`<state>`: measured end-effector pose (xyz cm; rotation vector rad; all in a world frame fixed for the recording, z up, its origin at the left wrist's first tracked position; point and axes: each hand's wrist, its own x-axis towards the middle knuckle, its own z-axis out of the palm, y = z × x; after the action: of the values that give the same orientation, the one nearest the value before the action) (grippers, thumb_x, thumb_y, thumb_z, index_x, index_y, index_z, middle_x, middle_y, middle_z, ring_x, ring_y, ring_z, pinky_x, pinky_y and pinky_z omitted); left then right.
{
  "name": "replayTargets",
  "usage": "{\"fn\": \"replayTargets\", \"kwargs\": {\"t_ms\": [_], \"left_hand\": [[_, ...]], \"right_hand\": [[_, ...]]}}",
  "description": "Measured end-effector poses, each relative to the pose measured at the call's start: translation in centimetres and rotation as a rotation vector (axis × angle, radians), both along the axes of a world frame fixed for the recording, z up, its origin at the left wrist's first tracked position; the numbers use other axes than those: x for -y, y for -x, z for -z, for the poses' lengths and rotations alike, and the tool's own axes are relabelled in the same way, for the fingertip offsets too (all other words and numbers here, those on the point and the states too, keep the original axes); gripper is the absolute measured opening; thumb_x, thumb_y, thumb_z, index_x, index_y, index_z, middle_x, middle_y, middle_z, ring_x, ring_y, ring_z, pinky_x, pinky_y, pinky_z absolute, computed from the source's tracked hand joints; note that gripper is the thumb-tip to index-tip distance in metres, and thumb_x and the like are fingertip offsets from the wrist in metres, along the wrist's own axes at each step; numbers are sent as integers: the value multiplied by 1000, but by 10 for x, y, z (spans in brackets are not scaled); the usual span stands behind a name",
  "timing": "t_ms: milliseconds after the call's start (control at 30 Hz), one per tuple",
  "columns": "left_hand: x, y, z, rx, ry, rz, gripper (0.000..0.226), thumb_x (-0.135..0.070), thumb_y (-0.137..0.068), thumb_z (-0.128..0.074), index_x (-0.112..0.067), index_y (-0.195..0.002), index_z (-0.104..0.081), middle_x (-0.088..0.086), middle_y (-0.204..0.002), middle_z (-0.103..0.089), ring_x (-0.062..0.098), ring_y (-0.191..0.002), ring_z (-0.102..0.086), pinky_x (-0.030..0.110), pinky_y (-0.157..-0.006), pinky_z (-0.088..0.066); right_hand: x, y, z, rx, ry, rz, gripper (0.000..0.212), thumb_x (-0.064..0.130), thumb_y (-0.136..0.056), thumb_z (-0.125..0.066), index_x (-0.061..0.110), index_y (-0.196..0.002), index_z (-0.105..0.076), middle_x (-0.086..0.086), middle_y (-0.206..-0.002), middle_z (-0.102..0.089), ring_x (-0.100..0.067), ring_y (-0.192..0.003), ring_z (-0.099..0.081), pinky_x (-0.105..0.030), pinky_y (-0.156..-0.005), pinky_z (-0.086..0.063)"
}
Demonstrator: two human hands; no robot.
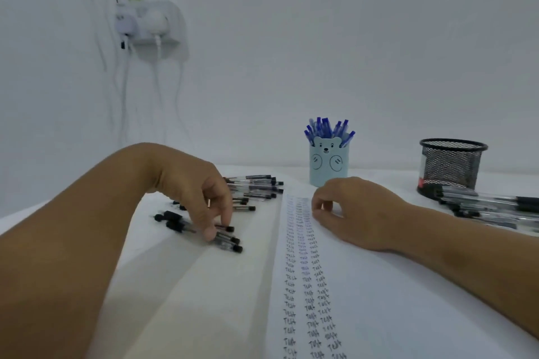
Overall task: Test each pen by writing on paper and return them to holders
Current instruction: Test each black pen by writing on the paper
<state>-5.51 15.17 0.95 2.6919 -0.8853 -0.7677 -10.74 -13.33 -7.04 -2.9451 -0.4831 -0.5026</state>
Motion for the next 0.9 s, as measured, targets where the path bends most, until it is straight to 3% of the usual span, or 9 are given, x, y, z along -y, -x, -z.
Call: {"fn": "replayTargets", "kwargs": {"t_ms": [200, 300, 433, 600, 733, 833, 900], "left_hand": [[9, -4, 10, 107, -105, -41, 33, -17, -69, -92, -19, -91, -68, -8, -73, -62, 4, -60, -54, 11, -59, -42], [8, -8, 14, 172, 8, -77, 24, -22, -73, -90, -20, -91, -74, -12, -70, -70, 0, -62, -59, 11, -62, -43], [9, -20, 25, 361, 223, -86, 9, -33, -82, -83, -28, -88, -79, -6, -83, -76, 6, -71, -63, 28, -76, -47], [23, -22, 31, 530, 512, -130, 8, -29, -95, -69, -22, -95, -74, -9, -84, -75, 11, -75, -73, 28, -71, -53], [39, -16, 24, 322, 1093, -253, 14, -15, -105, -49, -14, -97, -60, 2, -78, -56, 18, -62, -58, 31, -67, -50], [52, -10, 20, -151, 1594, -346, 24, -31, -97, -49, -16, -79, -51, 0, -64, -39, 15, -53, -34, 30, -59, -31], [58, -7, 20, -401, 1810, -388, 42, -46, -96, -42, -17, -66, -42, -1, -59, -29, 15, -50, -25, 29, -56, -24]], "right_hand": [[-1, -2, 2, 11, -2, -14, 15, 44, -98, -51, 36, -101, -64, 20, -101, -60, 4, -87, -50, -22, -80, -46], [-1, -4, 3, 17, 2, -17, 15, 44, -98, -51, 37, -100, -64, 19, -100, -60, 6, -84, -50, -17, -75, -41], [0, -4, 2, 5, -7, -23, 12, 43, -98, -52, 37, -99, -63, 20, -100, -59, 7, -79, -48, -13, -70, -36], [1, -4, 3, 13, -14, -31, 14, 43, -98, -53, 36, -100, -64, 19, -99, -59, 8, -79, -47, -11, -69, -34], [1, -5, 3, 9, -22, -31, 14, 43, -98, -53, 36, -100, -65, 18, -100, -60, 7, -80, -48, -13, -71, -36], [1, -4, 3, 2, -32, -31, 13, 42, -98, -53, 36, -99, -64, 18, -100, -60, 7, -81, -48, -17, -76, -41], [1, -3, 3, 0, -34, -27, 12, 42, -98, -53, 36, -99, -64, 18, -100, -60, 6, -81, -49, -21, -79, -44]]}}
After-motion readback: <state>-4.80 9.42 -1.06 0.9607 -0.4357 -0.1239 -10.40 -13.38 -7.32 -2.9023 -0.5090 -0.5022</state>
